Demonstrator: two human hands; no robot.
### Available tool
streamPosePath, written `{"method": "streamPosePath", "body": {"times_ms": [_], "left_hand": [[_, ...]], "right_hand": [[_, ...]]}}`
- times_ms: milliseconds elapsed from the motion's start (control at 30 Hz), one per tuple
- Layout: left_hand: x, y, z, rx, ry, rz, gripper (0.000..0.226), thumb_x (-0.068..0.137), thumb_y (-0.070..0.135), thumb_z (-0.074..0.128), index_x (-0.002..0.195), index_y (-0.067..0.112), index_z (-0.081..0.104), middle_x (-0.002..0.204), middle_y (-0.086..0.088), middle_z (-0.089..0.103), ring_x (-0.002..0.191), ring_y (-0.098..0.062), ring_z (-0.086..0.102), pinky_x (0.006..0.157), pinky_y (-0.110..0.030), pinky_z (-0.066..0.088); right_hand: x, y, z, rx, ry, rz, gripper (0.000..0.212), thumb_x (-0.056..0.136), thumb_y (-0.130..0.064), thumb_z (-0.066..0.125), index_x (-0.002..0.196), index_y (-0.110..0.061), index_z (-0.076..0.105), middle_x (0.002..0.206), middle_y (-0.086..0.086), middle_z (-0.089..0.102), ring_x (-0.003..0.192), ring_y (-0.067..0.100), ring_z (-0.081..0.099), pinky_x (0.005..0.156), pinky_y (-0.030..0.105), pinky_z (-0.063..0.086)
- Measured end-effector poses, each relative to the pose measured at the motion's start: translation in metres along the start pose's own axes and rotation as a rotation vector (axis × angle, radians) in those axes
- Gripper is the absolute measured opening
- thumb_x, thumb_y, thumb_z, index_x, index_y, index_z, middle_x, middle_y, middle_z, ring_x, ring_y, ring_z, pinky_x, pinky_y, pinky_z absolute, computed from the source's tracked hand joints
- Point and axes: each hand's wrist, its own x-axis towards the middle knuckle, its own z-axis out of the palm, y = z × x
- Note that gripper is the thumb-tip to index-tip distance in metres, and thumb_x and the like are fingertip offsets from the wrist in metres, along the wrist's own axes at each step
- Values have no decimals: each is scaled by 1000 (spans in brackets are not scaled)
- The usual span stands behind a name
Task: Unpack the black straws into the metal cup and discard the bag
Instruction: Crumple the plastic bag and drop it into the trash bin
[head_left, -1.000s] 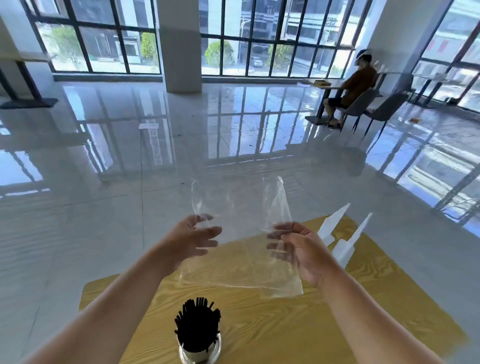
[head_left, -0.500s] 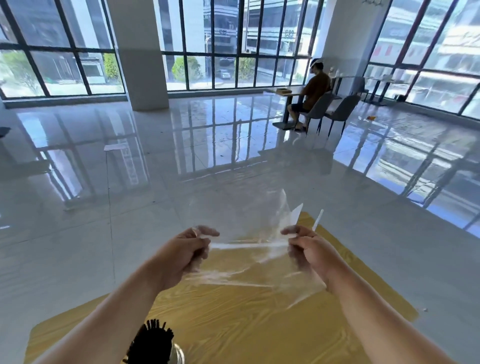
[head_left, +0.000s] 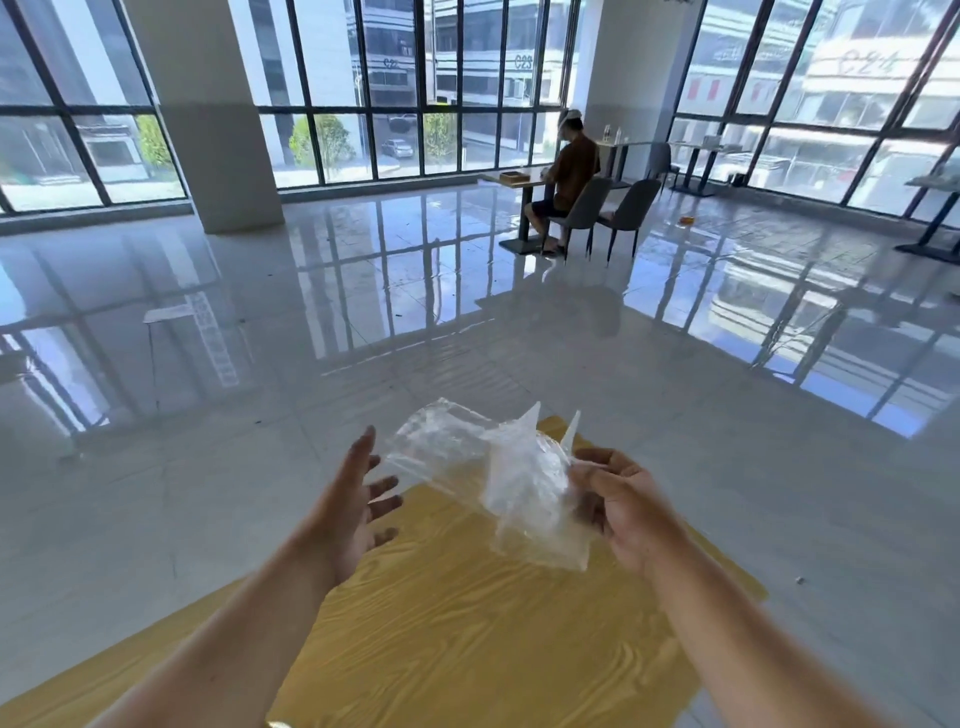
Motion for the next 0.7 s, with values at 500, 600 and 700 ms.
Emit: {"method": "streamPosePath", "body": {"times_ms": [500, 600, 700], "left_hand": [[6, -9, 107, 100, -302, 97, 59, 70, 42, 92, 115, 9, 70, 94, -4, 79, 70, -17, 73, 64, -32, 58], [10, -7, 115, 140, -406, 131, 21, 83, 24, 86, 91, 18, 68, 73, 4, 70, 50, -10, 56, 50, -23, 48], [9, -10, 128, 192, -463, 100, 13, 81, 22, 84, 79, 23, 71, 79, -2, 74, 48, -10, 56, 47, -22, 47]], "right_hand": [[-24, -9, -1, 165, -217, 171, 21, 96, 8, 67, 113, -1, 60, 113, 26, 80, 93, 34, 82, 80, 44, 66], [-27, -13, -15, 36, -234, 156, 18, 97, -4, 71, 112, -6, 62, 111, 20, 80, 91, 34, 77, 78, 44, 60], [-22, -17, -31, 18, -146, 140, 20, 100, -16, 70, 118, -7, 66, 110, 20, 79, 91, 34, 74, 89, 57, 60]]}}
